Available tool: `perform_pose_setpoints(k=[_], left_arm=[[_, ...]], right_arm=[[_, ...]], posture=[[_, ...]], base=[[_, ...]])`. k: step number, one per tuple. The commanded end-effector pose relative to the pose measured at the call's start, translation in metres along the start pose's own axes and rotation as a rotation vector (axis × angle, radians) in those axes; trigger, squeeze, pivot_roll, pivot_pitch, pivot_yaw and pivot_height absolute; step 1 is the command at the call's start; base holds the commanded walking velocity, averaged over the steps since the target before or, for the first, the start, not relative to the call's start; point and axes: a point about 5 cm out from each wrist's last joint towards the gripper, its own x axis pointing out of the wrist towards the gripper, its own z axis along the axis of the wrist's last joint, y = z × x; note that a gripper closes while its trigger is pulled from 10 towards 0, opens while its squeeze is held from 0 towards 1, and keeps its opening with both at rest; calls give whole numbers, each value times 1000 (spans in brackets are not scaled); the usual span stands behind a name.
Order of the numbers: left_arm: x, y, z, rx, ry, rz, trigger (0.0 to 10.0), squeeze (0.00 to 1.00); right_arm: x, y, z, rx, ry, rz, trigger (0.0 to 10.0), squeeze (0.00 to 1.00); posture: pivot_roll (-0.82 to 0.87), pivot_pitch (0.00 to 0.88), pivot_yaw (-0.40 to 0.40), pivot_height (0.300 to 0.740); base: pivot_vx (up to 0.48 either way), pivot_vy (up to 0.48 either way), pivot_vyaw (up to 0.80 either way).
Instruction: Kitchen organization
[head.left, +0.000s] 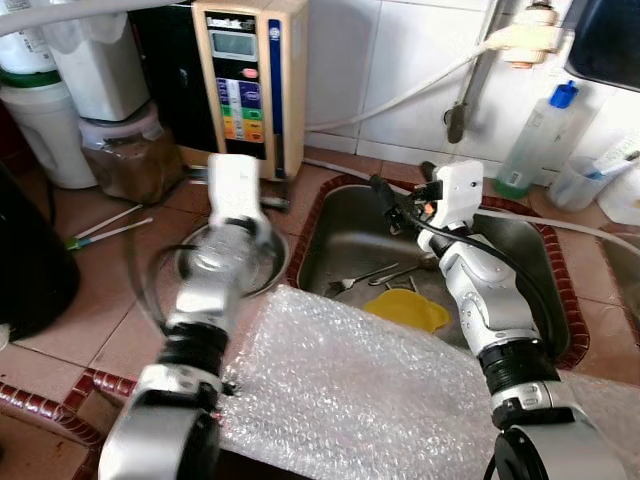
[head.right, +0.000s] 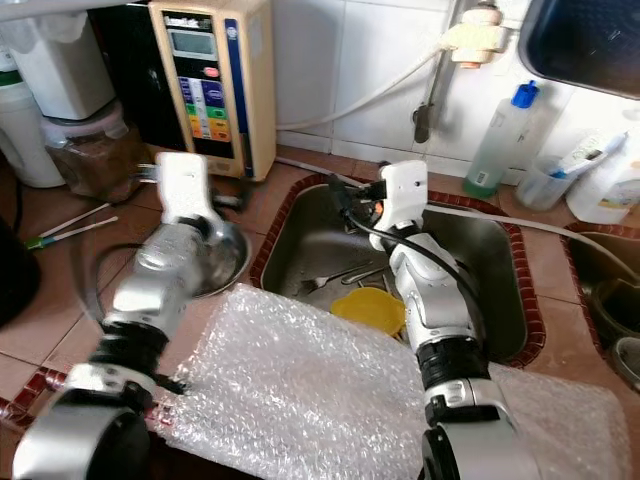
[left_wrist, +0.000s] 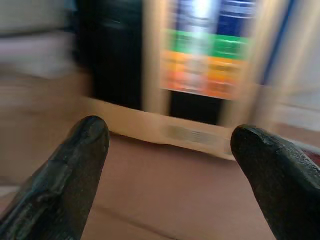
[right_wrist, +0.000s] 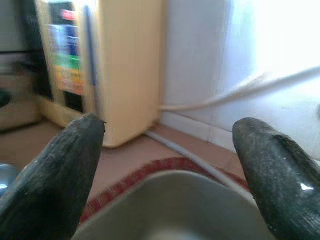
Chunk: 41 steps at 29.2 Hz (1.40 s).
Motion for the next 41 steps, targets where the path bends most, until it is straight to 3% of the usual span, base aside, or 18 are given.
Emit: perform_pose_setpoints(k=[1,2,5,6,7,8,19,31,32,33,41], left_arm=[[1,5,-4,11,36,44,10000,0],[0,10,-8,3,74,69,10000,0],[-1,12,-11,8,110,91,10000,0],[-1,12,-11,8,110,91,10000,0],[-2,13,-13,-1,130,94,10000,0],[-5,15,-14,-6,153,100,10000,0],[-18,20,-27,6,303,87,10000,0],[-43,14,-45,-16,432,29,10000,0],[-44,14,-47,-26,442,28,9412,0],[-45,13,-48,-48,454,24,0,0],[-49,11,-49,-67,490,16,0,0]], right_arm=[[2,18,7,17,-5,136,10000,1000],[-1,27,10,18,5,216,10000,910],[-6,31,13,3,25,263,10000,678],[-6,31,13,3,25,263,10000,678],[-9,34,14,-10,36,288,10000,373],[-14,37,15,-37,55,332,10000,0],[-30,56,28,-110,118,494,10000,0],[-34,58,34,-128,140,526,10000,0],[-34,59,34,-128,144,529,10000,0],[-36,61,35,-125,154,549,10000,0],[-47,61,34,-107,215,615,10000,0]], posture=[[93,0,6,740],[95,0,6,740],[97,0,8,740],[97,0,8,740],[99,0,12,740],[99,0,13,740],[110,0,29,740],[117,0,33,740],[116,0,34,740],[115,0,34,740],[105,0,35,740]], base=[[0,0,0],[0,0,0],[0,0,0],[0,0,0],[0,0,0],[0,0,0],[0,0,0],[0,0,0],[0,0,0],[0,0,0],[0,0,0]])
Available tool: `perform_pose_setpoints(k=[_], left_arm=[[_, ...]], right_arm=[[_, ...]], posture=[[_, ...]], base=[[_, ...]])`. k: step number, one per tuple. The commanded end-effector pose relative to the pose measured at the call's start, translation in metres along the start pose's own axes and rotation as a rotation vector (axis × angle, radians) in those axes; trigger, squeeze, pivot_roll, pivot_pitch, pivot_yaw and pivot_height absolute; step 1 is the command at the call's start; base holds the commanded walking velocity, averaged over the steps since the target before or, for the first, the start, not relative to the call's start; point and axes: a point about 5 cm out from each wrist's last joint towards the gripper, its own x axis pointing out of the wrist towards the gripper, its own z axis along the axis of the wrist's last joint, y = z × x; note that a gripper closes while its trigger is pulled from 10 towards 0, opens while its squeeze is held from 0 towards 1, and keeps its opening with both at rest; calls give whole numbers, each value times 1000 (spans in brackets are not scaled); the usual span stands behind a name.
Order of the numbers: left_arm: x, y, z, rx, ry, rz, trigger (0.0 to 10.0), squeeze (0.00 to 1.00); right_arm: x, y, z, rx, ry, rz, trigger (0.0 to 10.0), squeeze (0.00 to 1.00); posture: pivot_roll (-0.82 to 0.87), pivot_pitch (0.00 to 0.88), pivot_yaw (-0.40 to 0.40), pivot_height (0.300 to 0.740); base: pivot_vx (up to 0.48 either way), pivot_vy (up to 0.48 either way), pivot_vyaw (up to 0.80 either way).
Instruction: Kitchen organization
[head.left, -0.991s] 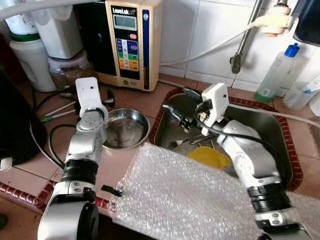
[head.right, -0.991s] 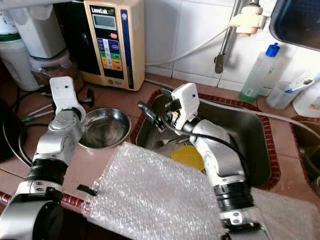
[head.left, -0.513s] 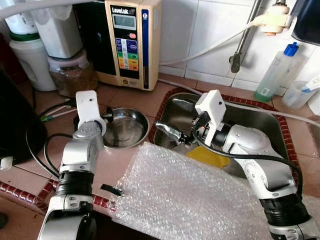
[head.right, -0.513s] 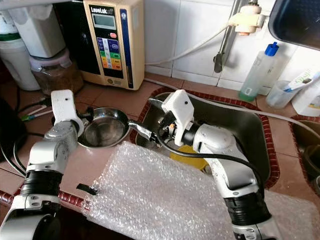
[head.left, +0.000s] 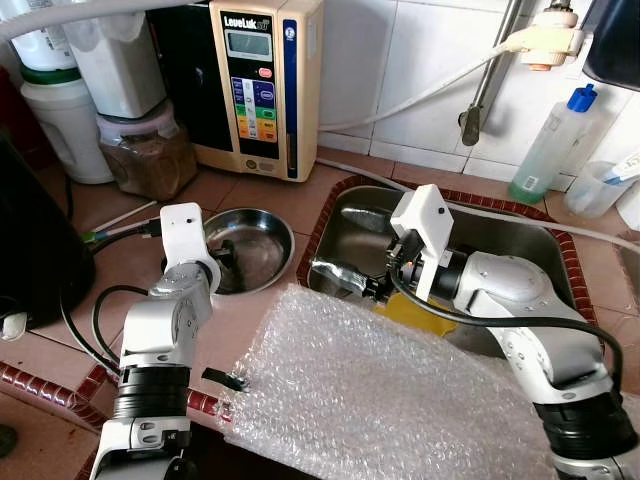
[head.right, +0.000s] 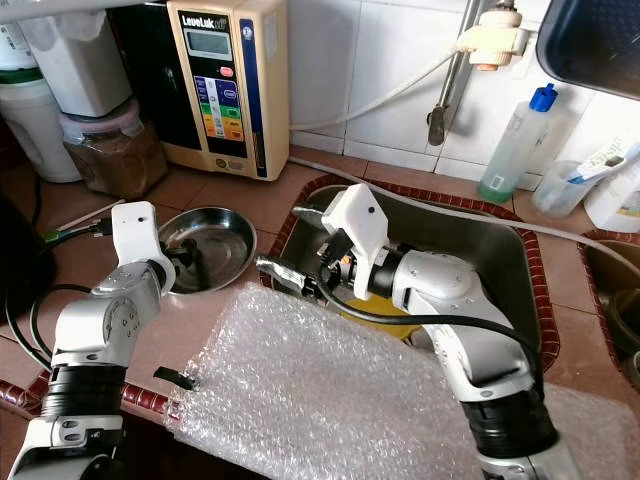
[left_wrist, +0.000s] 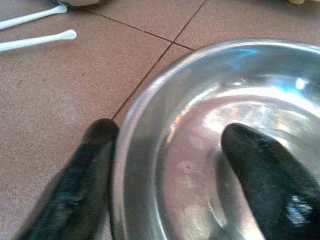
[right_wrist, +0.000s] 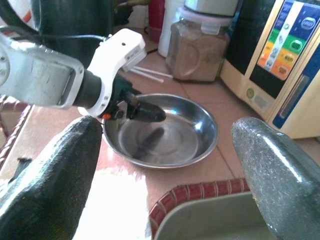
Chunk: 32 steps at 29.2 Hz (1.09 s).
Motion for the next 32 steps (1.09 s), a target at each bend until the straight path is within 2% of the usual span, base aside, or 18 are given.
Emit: perform_pose_setpoints(k=[1,21,32], left_arm=[[-1,1,-4,-8,24,-6,0,0],[-2,14,-3,10,17,58,0,0],[-4,13,-12,-42,70,28,0,0]], right_arm=[[-3,3,1,-7,13,23,10000,0],[-2,-2,-2,-16,33,10,10000,0],[-2,-3,-5,-15,42,9,10000,0]], posture=[[104,0,35,740],[115,0,30,740],[116,0,26,740]], base=[[0,0,0],[0,0,0],[0,0,0]])
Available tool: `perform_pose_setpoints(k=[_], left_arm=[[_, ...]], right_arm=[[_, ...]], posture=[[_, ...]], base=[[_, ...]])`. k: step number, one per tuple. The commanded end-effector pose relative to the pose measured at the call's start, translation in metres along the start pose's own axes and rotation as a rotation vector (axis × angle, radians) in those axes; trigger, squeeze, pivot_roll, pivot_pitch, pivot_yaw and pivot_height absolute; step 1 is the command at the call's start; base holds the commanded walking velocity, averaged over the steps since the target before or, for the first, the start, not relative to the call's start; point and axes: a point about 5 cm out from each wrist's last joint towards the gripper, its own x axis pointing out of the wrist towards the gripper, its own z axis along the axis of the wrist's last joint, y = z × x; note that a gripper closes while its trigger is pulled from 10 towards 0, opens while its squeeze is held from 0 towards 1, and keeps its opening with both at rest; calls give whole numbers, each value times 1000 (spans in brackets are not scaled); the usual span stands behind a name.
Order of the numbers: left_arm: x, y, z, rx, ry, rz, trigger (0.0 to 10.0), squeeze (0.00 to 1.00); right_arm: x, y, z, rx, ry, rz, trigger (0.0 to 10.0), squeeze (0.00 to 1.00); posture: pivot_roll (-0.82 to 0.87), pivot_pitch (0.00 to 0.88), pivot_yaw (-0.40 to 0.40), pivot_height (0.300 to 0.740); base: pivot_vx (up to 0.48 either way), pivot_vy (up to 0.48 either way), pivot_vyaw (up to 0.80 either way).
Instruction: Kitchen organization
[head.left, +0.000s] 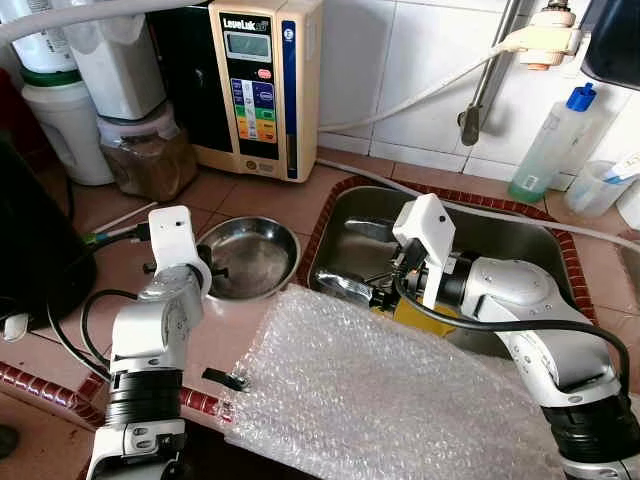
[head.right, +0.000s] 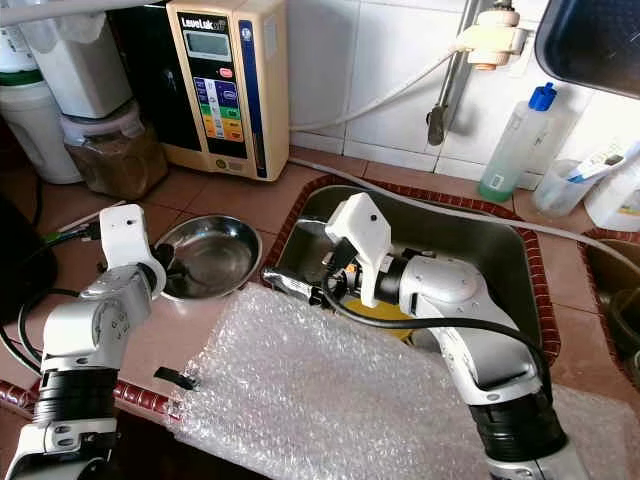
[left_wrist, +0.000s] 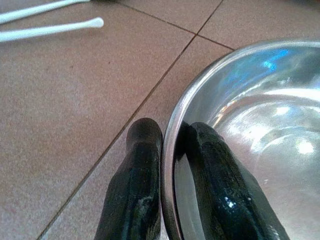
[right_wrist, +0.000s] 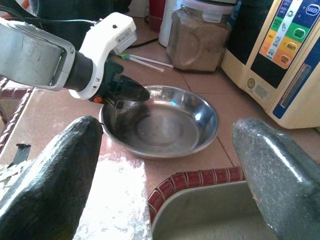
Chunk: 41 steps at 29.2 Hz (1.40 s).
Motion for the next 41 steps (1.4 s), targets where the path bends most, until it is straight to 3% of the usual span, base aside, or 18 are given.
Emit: perform_pose_setpoints(k=[1,7,15,17,19,23,26,41], left_arm=[[0,1,-11,-19,51,-6,0,0],[1,6,-5,-137,-39,19,0,0],[1,7,-7,-205,-85,46,0,0],[1,7,-2,-252,-144,47,0,0],[0,4,5,-282,-216,12,0,0],[-6,-13,22,-349,-373,-125,0,0],[-11,-22,29,-351,-427,-168,0,0],[-28,-48,57,-493,-585,-391,0,0]], right_arm=[[1,-1,0,-6,8,8,10000,0],[1,-5,-1,0,4,-9,10000,0],[1,-11,-3,-2,11,-22,10000,0],[2,-15,-4,3,11,-38,10000,0],[5,-23,-4,7,3,-91,10000,0],[17,-46,1,105,-105,-285,10000,0],[21,-54,3,123,-142,-365,10000,0],[51,-57,-14,257,-151,-419,10000,0]], posture=[[116,0,26,740],[113,0,13,740],[107,0,-8,740],[108,0,-14,740],[108,0,-18,740],[110,0,-25,740],[111,0,-27,740],[110,0,-31,740]], base=[[0,0,0],[0,0,0],[0,0,0],[0,0,0],[0,0,0],[0,0,0],[0,0,0],[0,0,0]])
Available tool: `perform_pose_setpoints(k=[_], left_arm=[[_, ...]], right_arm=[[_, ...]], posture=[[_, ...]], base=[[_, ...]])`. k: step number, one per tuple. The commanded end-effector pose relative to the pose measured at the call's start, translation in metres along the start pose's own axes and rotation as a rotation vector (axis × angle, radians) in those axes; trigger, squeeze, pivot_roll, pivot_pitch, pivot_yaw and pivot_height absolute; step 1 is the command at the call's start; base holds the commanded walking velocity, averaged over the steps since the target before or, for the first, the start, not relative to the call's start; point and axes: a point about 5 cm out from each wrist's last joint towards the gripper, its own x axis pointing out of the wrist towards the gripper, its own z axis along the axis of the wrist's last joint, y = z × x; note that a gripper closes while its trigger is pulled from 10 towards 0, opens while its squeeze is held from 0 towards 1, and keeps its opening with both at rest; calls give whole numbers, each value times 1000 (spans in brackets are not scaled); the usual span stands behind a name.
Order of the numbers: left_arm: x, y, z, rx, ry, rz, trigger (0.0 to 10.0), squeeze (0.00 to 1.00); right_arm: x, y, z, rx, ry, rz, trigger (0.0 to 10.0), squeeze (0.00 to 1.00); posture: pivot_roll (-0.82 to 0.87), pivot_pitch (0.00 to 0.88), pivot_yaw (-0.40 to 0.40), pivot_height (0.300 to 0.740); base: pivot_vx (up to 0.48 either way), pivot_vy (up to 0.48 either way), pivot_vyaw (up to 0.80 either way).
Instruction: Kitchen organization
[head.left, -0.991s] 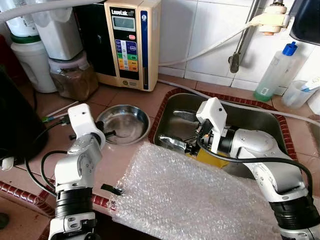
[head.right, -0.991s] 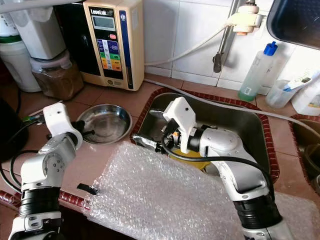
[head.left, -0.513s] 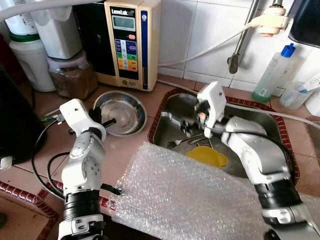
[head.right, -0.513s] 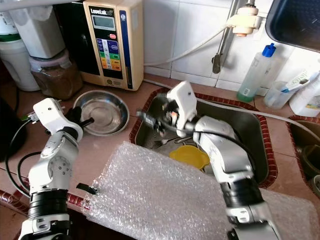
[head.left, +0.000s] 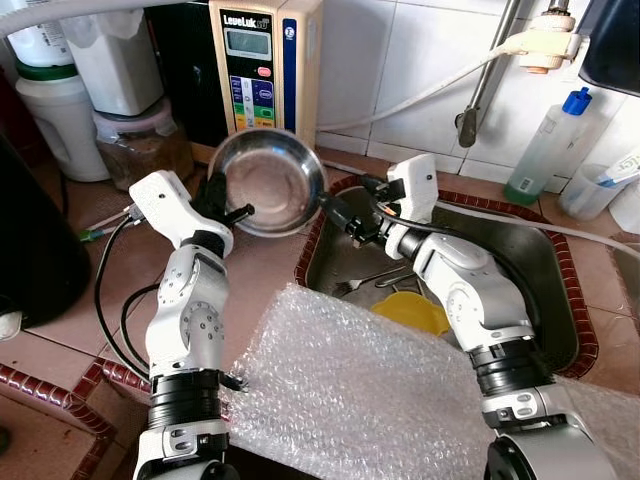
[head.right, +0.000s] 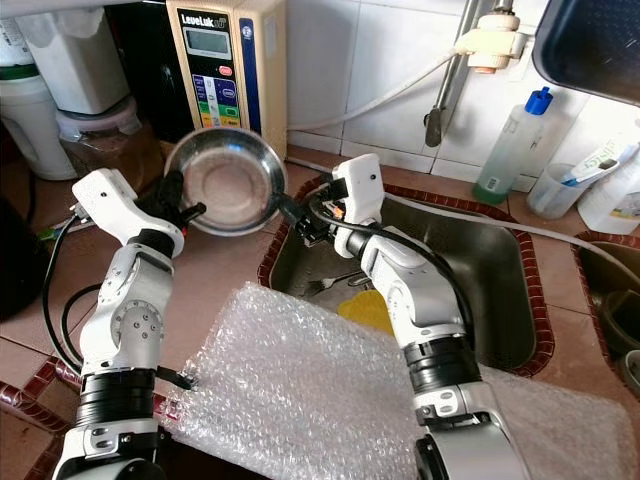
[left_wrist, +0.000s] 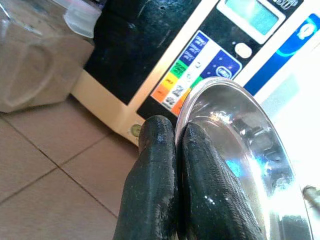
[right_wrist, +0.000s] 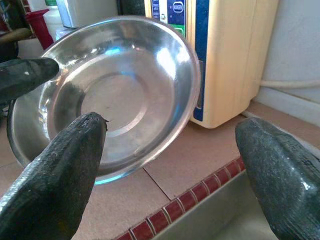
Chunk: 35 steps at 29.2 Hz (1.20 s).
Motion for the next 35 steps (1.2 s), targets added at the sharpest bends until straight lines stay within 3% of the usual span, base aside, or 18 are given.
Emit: perform_pose_setpoints(k=[1,7,8,25,27,28,29,30,32,33,34,35], left_arm=[[2,-15,10,-26,-45,-68,0,0],[1,-22,11,-46,-50,-103,0,0],[1,-23,11,-49,-48,-109,0,0],[-5,-34,3,-113,-8,-200,0,0],[-5,-37,2,-116,-4,-221,0,0],[-5,-37,2,-116,-4,-221,0,0],[-5,-38,2,-118,-3,-225,0,0],[-5,-39,2,-119,-2,-233,0,0],[-5,-40,3,-120,-2,-238,0,0],[-5,-40,3,-121,-2,-242,0,0],[-5,-40,3,-121,-2,-245,0,0],[-6,-40,3,-121,-2,-246,0,0]], right_arm=[[2,-6,3,3,-11,-36,10000,0],[10,-13,2,77,-33,-118,9843,0],[13,-14,3,86,-36,-139,0,0],[20,-21,0,208,-48,-178,0,0],[22,-20,-2,214,-35,-171,4118,0],[22,-20,-2,214,-35,-171,4118,0],[23,-19,-4,216,-30,-169,5569,0],[24,-18,-6,223,-21,-167,10000,0],[25,-17,-6,231,-19,-159,10000,0],[26,-17,-7,237,-21,-169,10000,439],[26,-18,-7,241,-22,-176,10000,439],[27,-17,-7,254,-23,-170,10000,1000]], posture=[[111,0,-31,740],[117,0,-34,740],[118,0,-34,740],[121,0,-31,740],[124,0,-32,740],[124,0,-32,740],[127,0,-32,740],[129,0,-32,740],[132,0,-33,740],[134,0,-34,740],[134,0,-34,740],[134,0,-34,740]], base=[[0,0,0],[0,0,0],[0,0,0],[0,0,0],[0,0,0],[0,0,0],[0,0,0],[0,0,0],[0,0,0],[0,0,0],[0,0,0],[0,0,0]])
